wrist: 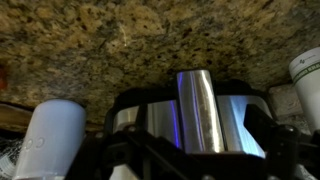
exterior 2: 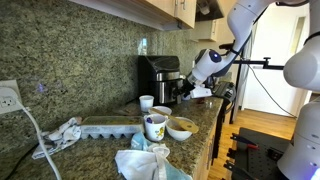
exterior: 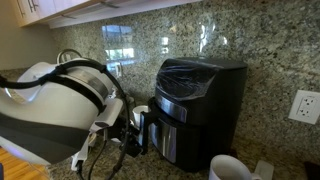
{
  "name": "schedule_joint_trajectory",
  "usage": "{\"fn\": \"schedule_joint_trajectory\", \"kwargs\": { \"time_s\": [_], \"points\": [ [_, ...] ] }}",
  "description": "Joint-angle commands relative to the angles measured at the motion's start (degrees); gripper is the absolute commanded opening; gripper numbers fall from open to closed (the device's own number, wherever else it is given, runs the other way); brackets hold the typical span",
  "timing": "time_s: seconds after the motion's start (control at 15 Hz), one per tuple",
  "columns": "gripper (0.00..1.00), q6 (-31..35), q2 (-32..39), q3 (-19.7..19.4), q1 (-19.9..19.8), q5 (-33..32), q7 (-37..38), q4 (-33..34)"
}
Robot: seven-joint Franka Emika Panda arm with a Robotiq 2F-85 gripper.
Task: Open the air fryer basket then close the basket
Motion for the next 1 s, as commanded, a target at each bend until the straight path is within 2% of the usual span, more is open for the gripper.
{"fn": "schedule_joint_trajectory", "kwargs": {
  "time_s": [0.0,0.33,0.47,0.93],
  "points": [
    [0.66,1.0,-3.3,-0.1,-0.6,1.0,0.5,-1.9],
    [0.27,0.9,-3.0,0.2,-0.8,0.3,0.7,-1.8],
    [0.16,1.1,-2.8,0.5,-0.9,0.1,0.6,-1.7],
    [0.16,1.7,-3.0,0.2,-0.8,0.8,-0.3,-2.2]
  ]
}}
